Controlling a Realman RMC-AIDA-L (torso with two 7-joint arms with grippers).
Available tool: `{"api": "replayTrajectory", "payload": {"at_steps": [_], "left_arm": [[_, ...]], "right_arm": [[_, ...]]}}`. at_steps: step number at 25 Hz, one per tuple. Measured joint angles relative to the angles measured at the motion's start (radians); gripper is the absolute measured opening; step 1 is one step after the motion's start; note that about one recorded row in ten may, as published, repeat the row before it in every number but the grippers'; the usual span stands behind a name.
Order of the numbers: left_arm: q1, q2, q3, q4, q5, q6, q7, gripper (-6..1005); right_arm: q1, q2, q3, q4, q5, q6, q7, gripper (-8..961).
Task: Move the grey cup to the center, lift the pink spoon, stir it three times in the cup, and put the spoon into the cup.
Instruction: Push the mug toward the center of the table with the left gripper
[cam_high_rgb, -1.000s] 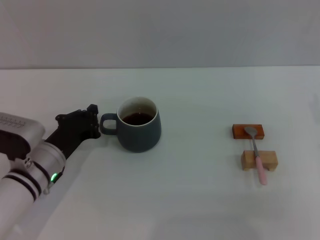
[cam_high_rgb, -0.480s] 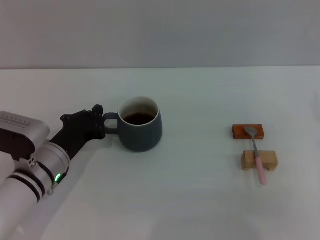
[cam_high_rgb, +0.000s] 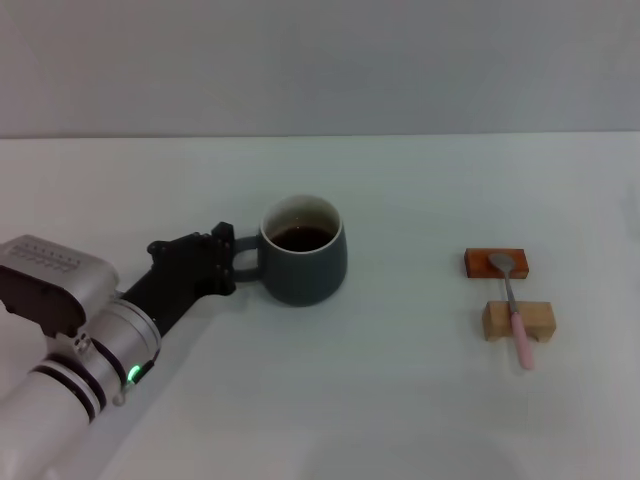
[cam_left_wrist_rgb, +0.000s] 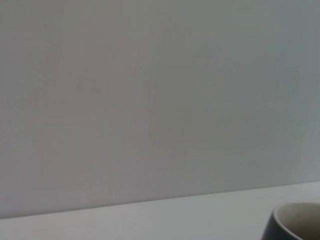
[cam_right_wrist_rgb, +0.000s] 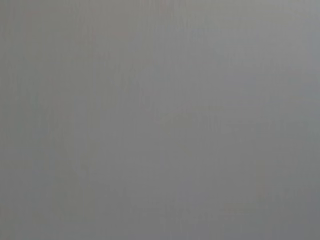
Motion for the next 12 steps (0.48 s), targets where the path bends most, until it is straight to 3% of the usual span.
{"api": "replayTrajectory", "payload": {"at_steps": [12], "left_arm": [[0.041,0.000,0.041,0.061,0.000,0.006,-0.002,-2]], "right_arm": [[0.000,0.000,-0.002,0.000,-0.014,-0.001,0.000,762]]}}
